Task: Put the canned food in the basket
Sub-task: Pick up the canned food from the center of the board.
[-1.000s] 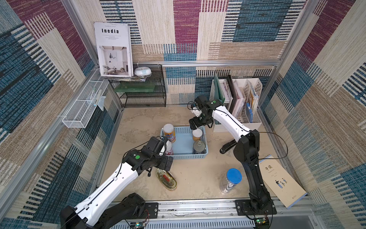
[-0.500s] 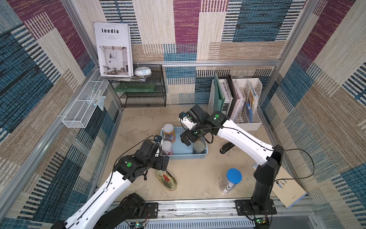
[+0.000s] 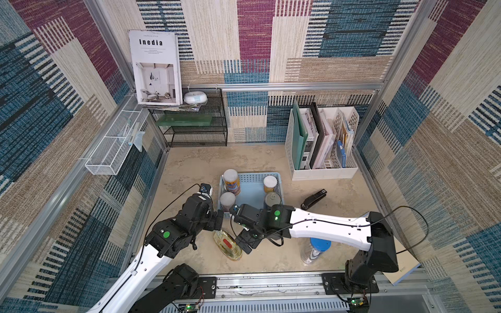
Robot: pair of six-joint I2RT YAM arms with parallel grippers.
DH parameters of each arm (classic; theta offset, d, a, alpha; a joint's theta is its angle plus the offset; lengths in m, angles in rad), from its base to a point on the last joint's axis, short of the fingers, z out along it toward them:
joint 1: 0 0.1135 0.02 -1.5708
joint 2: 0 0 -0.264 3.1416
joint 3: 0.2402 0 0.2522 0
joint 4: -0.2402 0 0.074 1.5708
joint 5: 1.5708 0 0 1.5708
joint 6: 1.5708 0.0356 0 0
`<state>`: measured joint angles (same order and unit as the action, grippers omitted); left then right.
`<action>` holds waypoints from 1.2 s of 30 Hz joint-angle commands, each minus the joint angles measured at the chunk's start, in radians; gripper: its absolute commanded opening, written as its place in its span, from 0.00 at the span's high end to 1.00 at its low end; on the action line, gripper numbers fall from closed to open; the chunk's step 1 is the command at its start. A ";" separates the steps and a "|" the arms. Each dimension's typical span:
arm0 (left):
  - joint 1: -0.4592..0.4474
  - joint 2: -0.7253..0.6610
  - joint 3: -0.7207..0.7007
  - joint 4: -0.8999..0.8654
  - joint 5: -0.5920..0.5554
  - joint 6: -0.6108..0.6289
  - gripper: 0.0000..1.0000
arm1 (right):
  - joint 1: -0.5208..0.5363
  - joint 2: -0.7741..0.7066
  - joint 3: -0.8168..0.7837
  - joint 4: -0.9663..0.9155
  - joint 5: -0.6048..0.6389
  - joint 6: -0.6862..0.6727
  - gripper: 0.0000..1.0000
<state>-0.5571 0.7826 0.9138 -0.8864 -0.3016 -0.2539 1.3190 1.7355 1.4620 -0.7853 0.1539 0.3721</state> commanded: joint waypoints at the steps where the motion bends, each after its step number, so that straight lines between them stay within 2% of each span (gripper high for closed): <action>1: 0.014 0.009 0.005 -0.011 -0.051 -0.015 0.01 | 0.048 0.061 0.024 0.008 0.017 0.083 0.01; 6: 0.035 0.021 0.005 -0.014 -0.043 -0.015 0.01 | 0.065 0.162 0.081 0.025 0.008 0.120 0.01; 15: 0.050 0.029 0.004 -0.013 -0.029 -0.015 0.01 | 0.061 0.299 0.199 0.030 -0.013 0.077 0.01; 27: 0.065 0.044 0.005 -0.025 -0.061 -0.029 0.01 | 0.025 0.358 0.209 0.083 -0.060 0.031 0.01; 36: 0.128 0.065 0.007 -0.030 -0.063 -0.039 0.01 | 0.011 0.389 0.199 0.112 -0.067 0.013 0.01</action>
<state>-0.4389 0.8478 0.9146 -0.9463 -0.3935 -0.2787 1.3357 2.1128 1.6642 -0.6716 0.0921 0.4007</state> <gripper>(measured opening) 0.991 0.993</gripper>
